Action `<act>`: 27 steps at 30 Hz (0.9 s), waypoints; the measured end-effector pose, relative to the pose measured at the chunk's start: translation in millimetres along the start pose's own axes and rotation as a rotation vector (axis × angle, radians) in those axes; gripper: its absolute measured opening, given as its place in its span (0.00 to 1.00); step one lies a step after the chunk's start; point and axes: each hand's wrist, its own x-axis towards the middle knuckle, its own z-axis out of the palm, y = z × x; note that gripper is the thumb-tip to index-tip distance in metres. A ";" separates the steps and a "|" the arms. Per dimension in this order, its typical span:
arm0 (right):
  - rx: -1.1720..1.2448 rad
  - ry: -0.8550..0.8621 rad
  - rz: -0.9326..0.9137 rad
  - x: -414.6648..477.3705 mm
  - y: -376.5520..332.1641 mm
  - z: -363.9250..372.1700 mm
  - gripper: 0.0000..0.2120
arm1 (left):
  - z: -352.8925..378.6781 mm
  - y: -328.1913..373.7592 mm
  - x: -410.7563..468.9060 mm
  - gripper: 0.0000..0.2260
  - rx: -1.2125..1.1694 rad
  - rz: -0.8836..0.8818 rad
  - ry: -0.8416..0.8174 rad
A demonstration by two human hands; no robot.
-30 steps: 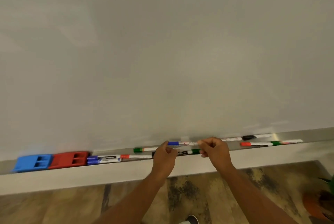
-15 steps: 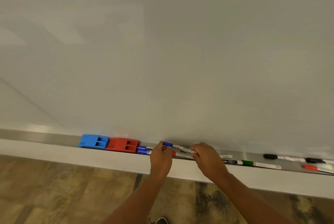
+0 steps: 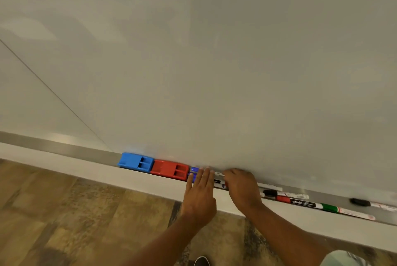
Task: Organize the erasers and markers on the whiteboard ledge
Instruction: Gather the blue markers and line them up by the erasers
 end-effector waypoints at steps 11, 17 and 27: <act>-0.092 -0.007 0.029 3.1 -19.1 14.6 0.12 | 9.5 -16.2 5.1 0.34 0.118 0.063 -0.089; -0.109 0.029 0.032 -2.5 -15.4 17.8 0.11 | 10.4 -18.4 4.6 0.34 0.160 0.066 -0.096; -0.066 0.118 0.090 -20.1 14.8 29.1 0.12 | 9.9 -15.3 6.8 0.33 0.161 0.048 -0.104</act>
